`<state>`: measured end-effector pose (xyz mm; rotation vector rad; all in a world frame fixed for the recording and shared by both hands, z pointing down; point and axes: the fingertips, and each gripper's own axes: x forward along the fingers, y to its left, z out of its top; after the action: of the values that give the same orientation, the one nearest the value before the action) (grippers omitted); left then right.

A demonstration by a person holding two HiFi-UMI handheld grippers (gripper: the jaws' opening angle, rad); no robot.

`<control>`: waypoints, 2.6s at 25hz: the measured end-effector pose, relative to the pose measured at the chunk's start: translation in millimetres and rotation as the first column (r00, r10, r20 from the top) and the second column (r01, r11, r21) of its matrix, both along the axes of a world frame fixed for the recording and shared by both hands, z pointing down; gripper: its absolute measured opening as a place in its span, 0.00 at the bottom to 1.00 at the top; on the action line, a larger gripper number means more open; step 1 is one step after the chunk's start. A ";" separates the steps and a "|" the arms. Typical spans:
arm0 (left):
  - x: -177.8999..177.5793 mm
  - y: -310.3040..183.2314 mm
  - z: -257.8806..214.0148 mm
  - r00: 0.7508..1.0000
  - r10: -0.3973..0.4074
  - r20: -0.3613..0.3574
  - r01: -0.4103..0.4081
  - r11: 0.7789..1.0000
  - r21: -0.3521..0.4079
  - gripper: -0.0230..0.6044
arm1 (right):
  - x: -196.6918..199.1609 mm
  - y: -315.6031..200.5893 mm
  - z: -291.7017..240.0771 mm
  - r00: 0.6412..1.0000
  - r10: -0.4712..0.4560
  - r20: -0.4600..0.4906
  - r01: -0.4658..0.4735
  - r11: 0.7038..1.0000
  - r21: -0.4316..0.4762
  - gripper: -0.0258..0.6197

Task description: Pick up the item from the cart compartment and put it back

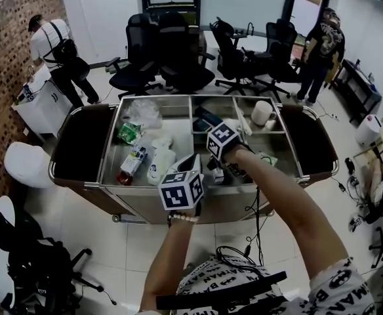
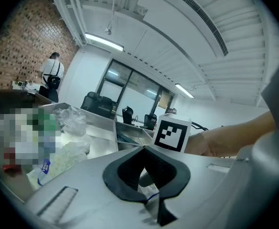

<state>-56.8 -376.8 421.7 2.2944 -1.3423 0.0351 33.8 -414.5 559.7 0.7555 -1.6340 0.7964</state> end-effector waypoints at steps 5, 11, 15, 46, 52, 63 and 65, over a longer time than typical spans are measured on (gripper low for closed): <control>1.0 6.1 -3.7 0.999 0.018 -0.030 -0.018 1.000 0.009 0.04 | -3.2 4.7 14.5 0.999 0.011 -0.038 -0.013 0.999 -0.051 0.51; -1.9 12.1 -5.9 0.998 0.021 -0.061 -0.021 1.000 0.012 0.04 | -3.2 6.4 20.6 0.997 0.018 -0.072 -0.024 0.996 -0.086 0.39; -7.4 15.7 -2.8 0.997 0.014 -0.072 -0.013 1.000 0.014 0.04 | -4.4 4.3 22.2 0.999 0.040 -0.036 -0.043 0.996 -0.084 0.37; 6.4 139.4 28.6 0.998 -0.047 -0.030 0.049 0.994 0.099 0.04 | 3.6 153.7 -214.3 0.787 -0.276 0.552 -0.258 0.665 0.701 0.32; 36.3 193.5 31.9 0.998 -0.058 -0.002 0.058 0.991 0.120 0.04 | 52.2 225.6 -192.5 0.756 -0.274 0.595 -0.320 0.638 0.700 0.32; 52.5 276.7 66.9 0.993 -0.103 0.057 0.099 0.993 0.071 0.04 | 92.2 303.6 -117.9 0.726 -0.194 0.660 -0.383 0.683 0.622 0.32; 53.8 284.9 69.7 0.992 -0.107 0.065 0.103 0.992 0.071 0.04 | 92.4 312.9 -110.9 0.717 -0.189 0.671 -0.397 0.681 0.616 0.32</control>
<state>-2.9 -91.9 491.4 2.2926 -1.5193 0.0352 126.2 -101.6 448.7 1.2231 -2.7173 0.4921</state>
